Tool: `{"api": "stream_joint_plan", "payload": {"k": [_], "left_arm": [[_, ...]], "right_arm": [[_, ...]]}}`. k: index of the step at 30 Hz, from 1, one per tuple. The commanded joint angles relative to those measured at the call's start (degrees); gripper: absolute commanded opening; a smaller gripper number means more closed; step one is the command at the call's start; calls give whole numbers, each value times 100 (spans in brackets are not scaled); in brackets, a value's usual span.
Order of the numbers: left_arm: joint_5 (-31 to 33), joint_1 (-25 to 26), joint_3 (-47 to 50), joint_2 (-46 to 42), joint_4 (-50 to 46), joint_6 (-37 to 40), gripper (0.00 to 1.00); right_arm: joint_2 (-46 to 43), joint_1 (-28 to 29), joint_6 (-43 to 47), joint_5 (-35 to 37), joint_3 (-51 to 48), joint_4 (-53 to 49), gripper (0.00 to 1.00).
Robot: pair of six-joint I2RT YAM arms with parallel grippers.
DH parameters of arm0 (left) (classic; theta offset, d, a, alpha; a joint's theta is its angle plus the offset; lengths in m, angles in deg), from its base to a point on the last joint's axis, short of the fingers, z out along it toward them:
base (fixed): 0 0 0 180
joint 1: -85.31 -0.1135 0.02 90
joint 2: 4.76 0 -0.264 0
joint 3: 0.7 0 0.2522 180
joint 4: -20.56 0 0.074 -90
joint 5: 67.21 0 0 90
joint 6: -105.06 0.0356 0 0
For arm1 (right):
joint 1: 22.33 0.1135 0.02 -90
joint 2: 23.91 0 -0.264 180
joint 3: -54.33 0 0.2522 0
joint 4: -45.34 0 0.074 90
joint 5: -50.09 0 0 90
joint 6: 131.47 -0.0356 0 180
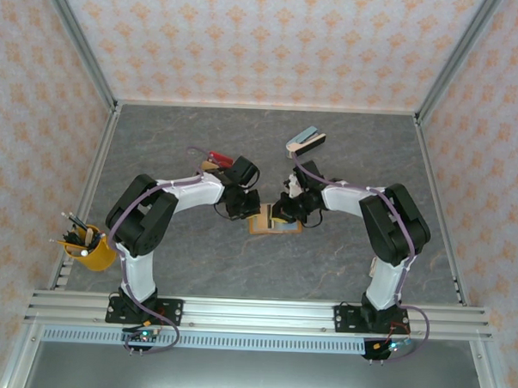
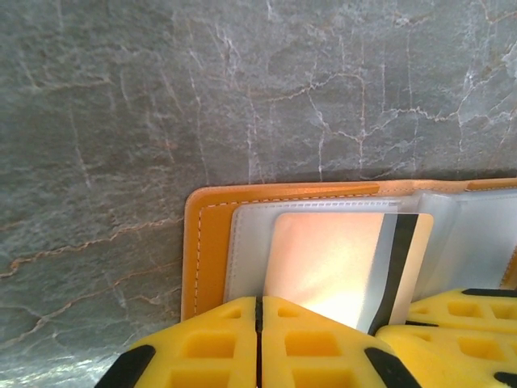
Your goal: Take the credit cards out of the card holder
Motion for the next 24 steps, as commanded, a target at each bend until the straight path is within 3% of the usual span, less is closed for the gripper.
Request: {"api": "stream_joint_plan", "payload": {"k": [1,8,15,19,24], "left_arm": [[251,6,47,151,-348,70,12],[146,-46,81,-68,-241,53,23],[-346,-85,100,-394,277,26,32],[-557,-203,131,-866,399,118,42],[-1149,-484,550,-1563,1076,64,63]], "right_arm": [[2,-16,24,93,-9,124,3],[-500,-365,76,10,-491,168,0],[-1232,-558,331,-133,-727,-22,0],[-1712,-776,419,-355,-820,-35,0],[-2284,-1053,411,-1017,-904,271,0]]}}
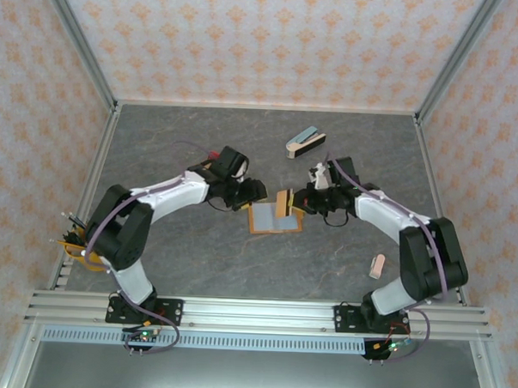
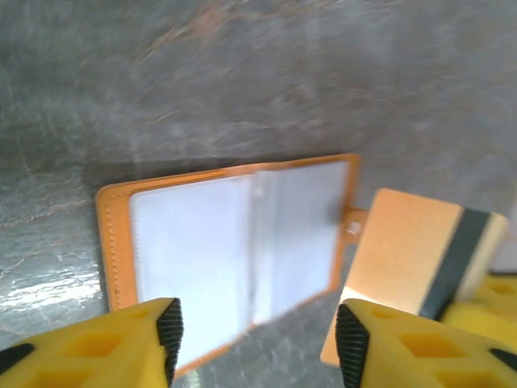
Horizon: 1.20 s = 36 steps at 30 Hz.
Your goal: Take the credit cards out of the card holder
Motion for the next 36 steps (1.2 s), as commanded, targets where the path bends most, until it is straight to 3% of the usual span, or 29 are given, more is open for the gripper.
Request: {"api": "stream_joint_plan", "payload": {"k": [1,5,14,19,36], "left_arm": [[-607,-184,313,-511,704,17,66],[-1171,-292,591,-829,1447,-89,77],[-1961,-375,937,-775,3277,-1164,77],[-2161,-373,979,-773,3713,-1360,68],[-2074,-381,965,-1119,3576,-1255,28]], "right_arm": [[-365,-85,124,-644,-35,272,0],[-531,-82,-307,-1085,-21,895,0],[-578,-81,-1331,-1644,0,2239,0],[-551,-86,-1340,-1732,88,2200,0],[-306,-82,-1163,-1732,194,1919,0]]}}
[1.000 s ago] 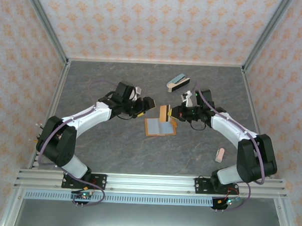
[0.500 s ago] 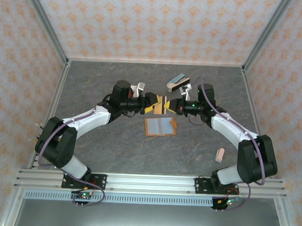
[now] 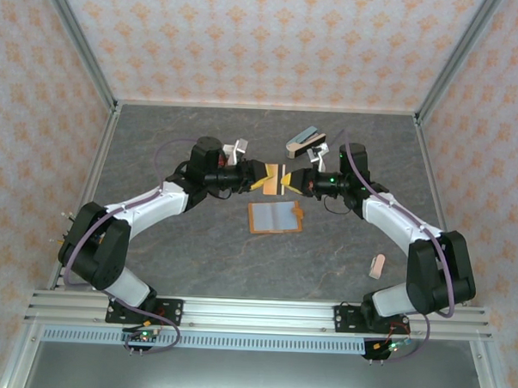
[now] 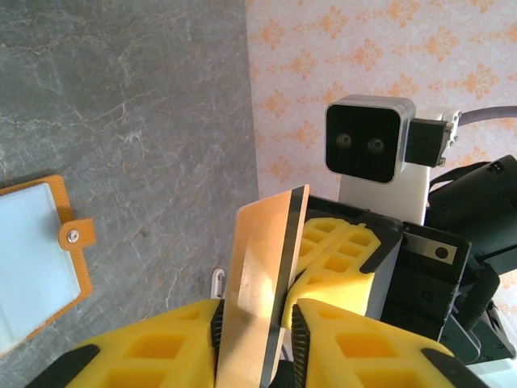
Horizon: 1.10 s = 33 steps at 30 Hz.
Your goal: Take the credit cards out of the card holder
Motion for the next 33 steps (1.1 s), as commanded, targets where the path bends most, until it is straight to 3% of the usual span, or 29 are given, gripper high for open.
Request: {"api": "stream_joint_plan", "payload": {"k": [1,7,10,13,16,20,25,29,33], "left_arm": [[-99,-30,20,-247,225,24,26],[-99,-33,44,-231,238,26,14],[-86,-30,63,-229,226,50,2],[64,-30,23,-268,-121,231,0],[453,-30,-91,-405,-994,685,0],[1758,-30,-499,-669,-3007,1399,0],[3696,-23,-1161,-729,-5076,1463,0],[4963,81,-1853,-476,-6186,1152,0],[6107,269,-2399,-190,-6672,599,0]], "right_arm": [[98,-6,114,-110,155,12,0],[161,-5,148,-93,186,-51,0],[183,-4,179,-56,205,-131,2],[202,0,437,282,333,-706,13],[203,-5,775,994,462,-1414,37],[151,-4,1204,2091,491,-2041,60],[-120,-3,1461,3075,182,-1986,82],[-297,-3,1537,3470,-81,-1803,90],[-415,23,1480,3782,-397,-1533,94]]}}
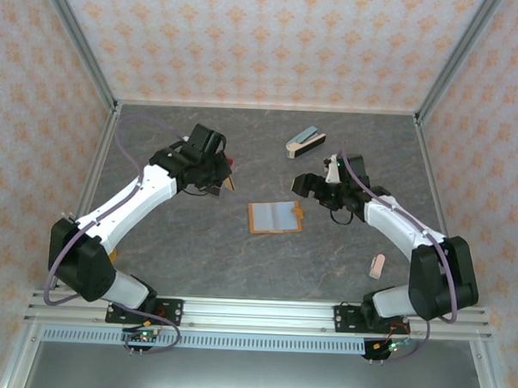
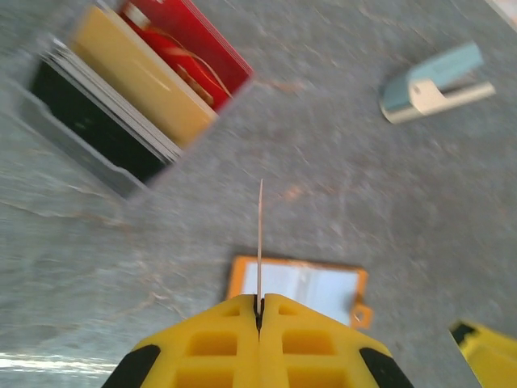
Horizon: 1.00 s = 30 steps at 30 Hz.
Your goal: Take the credit cards out of the card holder
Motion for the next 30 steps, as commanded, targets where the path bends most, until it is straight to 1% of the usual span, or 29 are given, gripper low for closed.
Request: {"api": "stream_joint_plan", "payload": {"k": [1,2,4,6,9,13,17,20,25,27,30], "left_arm": [[1833,216,-456,287,-1057,-507,0],[2183,256,-592,380,-1169,-678,0],[2617,276,-812,589,-1326,-981,0],[2890,278,-995,792,-1454,-1278,0],[3064,265,-1230,1121,-1451,-1669,0],[3062,235,-1756,1666,-1595,-1983,0],[2764,136,-2092,2153,-1563,-2276,0],[2569,50,-2143,2404,-1553,-2646,0],[2678,33,-2075,2504,-1463,-3146,0],[2634,-17,-2091,2696,-1520,-3298,0],[2622,-71,-2014,2736,-1475,-3501,0]], "right_arm": [[-180,28,103,575,-247,213,94],[-200,51,110,621,-301,246,95],[-241,116,97,709,-394,349,96],[-260,199,99,794,-414,380,96],[-275,299,132,972,-457,411,97],[-278,381,127,1093,-525,491,97],[-264,432,126,1208,-589,591,97],[-222,456,136,1297,-617,629,97],[-130,488,130,1266,-609,692,97],[-100,495,138,1270,-597,677,97],[-67,499,145,1288,-587,681,97]]}}
